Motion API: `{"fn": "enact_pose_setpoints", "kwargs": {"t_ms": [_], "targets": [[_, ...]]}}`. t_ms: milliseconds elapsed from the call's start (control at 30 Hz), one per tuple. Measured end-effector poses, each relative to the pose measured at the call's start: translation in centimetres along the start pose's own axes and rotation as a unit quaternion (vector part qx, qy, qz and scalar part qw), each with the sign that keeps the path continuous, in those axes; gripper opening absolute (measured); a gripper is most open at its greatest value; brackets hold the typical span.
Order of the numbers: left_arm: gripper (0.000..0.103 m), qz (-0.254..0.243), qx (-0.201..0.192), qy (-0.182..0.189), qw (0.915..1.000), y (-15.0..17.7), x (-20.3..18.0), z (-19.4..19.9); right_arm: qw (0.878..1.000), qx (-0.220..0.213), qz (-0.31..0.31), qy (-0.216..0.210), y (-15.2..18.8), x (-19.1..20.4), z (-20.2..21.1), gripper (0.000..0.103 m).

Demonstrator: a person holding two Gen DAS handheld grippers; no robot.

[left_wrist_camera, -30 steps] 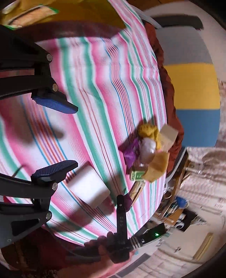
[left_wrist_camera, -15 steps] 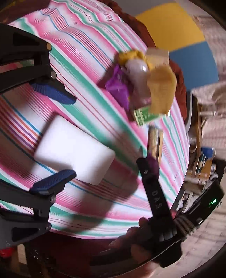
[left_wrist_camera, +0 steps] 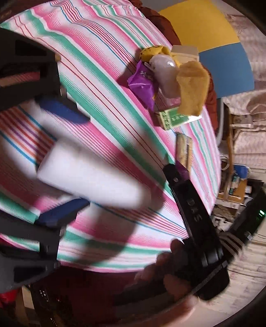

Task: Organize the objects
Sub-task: 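Grasp the white foam block with the left gripper while the right approaches a purple pouch, then carry the white foam block and purple pouch over the gold tray with both grippers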

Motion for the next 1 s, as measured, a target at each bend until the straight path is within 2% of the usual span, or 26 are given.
{"fn": "enact_pose_setpoints", "kwargs": {"t_ms": [33, 167, 300, 533, 767, 933, 1000], "targets": [[0.045, 0.005, -0.002, 0.014, 0.9999, 0.1, -0.1, 0.2, 1.0, 0.0, 0.0, 0.001, 0.0, 0.0, 0.0, 0.052], [0.033, 0.02, -0.002, 0.032, 0.9993, 0.7, -0.7, 0.3, 1.0, 0.0, 0.0, -0.002, -0.1, 0.2, -0.2, 0.052], [0.02, 0.039, -0.008, 0.019, 0.999, 1.0, -0.3, 0.7, 1.0, 0.001, 0.008, -0.002, 0.1, 0.6, -0.1, 0.052], [0.018, 0.099, -0.03, 0.01, 0.9946, 3.6, 1.6, 3.6, 1.0, -0.012, 0.015, -0.024, 0.1, 1.4, 0.1, 0.052], [0.018, 0.107, -0.072, -0.024, 0.9913, 5.2, 2.3, 7.2, 0.998, -0.026, 0.018, -0.05, 0.0, 2.3, 0.4, 0.052], [0.018, 0.151, -0.106, -0.047, 0.9817, 5.0, 4.0, 10.6, 0.997, -0.026, 0.046, -0.055, 0.2, 3.6, 0.3, 0.052], [0.018, 0.171, -0.119, -0.066, 0.9758, 5.4, 4.9, 12.3, 0.996, -0.026, 0.058, -0.059, 0.4, 4.3, 0.3, 0.052]]}}
Point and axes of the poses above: each gripper's, at about its wrist camera, not at the fingertips, and z roughly against the way its jaws point, x to its left, y to its underside, the point moved 1 cm from there along -z, roughly the way its jaws point, and after that the axes turned 1 degree about -y, right-handed, at the moved point
